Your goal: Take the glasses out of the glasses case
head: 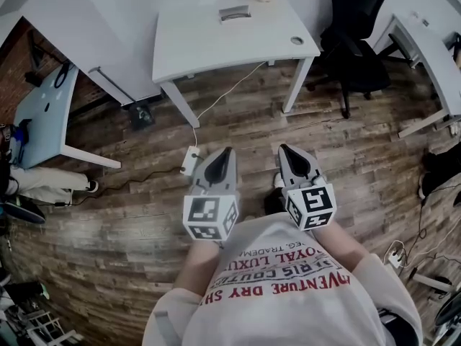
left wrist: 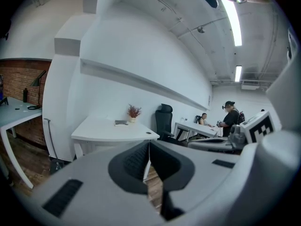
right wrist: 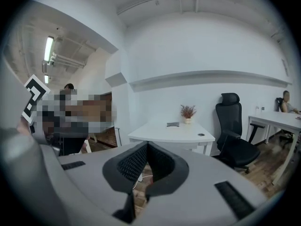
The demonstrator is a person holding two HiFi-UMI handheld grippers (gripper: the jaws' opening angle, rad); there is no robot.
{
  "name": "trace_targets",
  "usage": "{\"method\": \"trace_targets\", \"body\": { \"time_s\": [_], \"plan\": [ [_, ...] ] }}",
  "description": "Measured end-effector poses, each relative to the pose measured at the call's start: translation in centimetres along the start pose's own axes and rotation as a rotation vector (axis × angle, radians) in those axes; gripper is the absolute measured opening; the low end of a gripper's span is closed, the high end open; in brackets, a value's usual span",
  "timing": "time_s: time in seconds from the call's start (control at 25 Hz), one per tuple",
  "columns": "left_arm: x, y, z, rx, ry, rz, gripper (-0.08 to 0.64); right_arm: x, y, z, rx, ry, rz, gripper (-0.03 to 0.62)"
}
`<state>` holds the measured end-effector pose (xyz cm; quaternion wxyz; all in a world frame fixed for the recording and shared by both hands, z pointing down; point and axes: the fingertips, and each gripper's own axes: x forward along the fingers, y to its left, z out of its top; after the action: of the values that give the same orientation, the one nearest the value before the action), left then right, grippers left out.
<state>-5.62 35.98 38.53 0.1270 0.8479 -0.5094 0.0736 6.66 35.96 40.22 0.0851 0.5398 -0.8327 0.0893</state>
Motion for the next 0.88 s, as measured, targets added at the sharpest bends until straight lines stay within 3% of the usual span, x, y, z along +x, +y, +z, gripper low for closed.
{"method": "trace_targets", "body": {
  "time_s": [0.4,0.88],
  "plan": [
    [9.6,0.9,1.6,-0.011,0.034,0.067,0.009,7.4,-7.8,1.4,0.027,0.029,0.054,0.012],
    [21.5,0.8,5.5,-0.088,0.011,0.149,0.009,15.7,-17.8,5.2,0.008,0.06,0.161,0.012]
  ]
}}
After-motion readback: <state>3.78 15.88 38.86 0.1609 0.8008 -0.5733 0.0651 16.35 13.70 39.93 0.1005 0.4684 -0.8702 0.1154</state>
